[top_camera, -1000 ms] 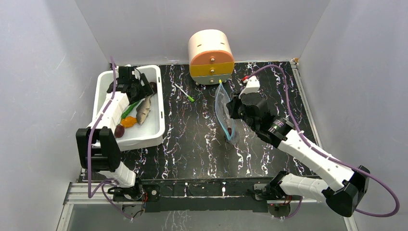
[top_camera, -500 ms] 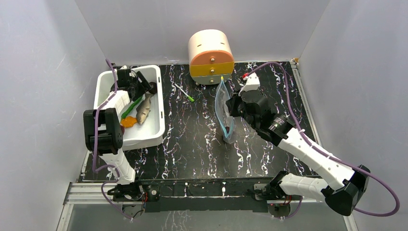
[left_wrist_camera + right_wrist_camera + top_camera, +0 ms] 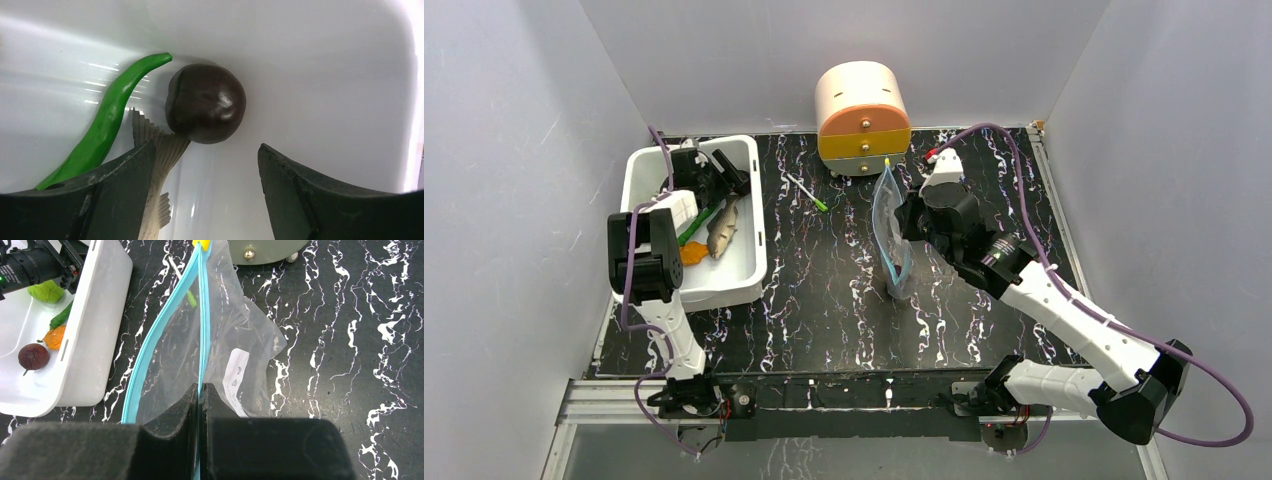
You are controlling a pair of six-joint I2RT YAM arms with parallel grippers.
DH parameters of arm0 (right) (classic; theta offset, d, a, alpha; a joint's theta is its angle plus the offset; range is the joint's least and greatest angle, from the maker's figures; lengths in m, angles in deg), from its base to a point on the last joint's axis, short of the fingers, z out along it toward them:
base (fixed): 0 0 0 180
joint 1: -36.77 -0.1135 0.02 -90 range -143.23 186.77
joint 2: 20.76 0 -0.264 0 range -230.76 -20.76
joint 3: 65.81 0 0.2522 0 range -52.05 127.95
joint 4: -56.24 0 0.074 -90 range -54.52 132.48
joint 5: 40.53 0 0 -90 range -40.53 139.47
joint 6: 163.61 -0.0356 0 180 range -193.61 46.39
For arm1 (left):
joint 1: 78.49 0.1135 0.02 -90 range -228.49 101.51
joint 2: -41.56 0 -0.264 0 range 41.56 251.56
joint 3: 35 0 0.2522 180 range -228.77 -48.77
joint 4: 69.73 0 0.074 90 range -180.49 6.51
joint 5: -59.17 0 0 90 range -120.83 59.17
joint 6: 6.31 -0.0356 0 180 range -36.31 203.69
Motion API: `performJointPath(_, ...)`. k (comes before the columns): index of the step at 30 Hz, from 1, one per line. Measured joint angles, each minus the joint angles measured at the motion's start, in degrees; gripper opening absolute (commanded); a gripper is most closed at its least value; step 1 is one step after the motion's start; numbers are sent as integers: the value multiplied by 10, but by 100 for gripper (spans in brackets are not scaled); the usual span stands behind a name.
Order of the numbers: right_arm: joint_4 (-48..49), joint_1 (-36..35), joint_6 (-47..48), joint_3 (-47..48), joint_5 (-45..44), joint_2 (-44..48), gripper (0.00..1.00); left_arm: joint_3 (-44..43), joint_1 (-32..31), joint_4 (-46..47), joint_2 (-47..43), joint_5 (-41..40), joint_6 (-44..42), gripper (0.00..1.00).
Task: Place the food in the zip-top bag and seal the zipper
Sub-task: Pick up the fake fruit from the bin.
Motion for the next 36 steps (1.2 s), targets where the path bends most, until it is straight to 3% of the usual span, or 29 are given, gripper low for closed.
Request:
performJointPath(19, -25, 0, 0, 20, -6, -9, 0, -24, 3, 71, 75, 27, 37, 69)
performJointPath(27, -26, 0, 1, 20, 2, -26, 0, -38, 3, 73, 87, 30, 38, 52)
performJointPath(36, -20, 0, 2, 19, 16, -38, 0, -38, 3, 68, 86, 42, 49, 42)
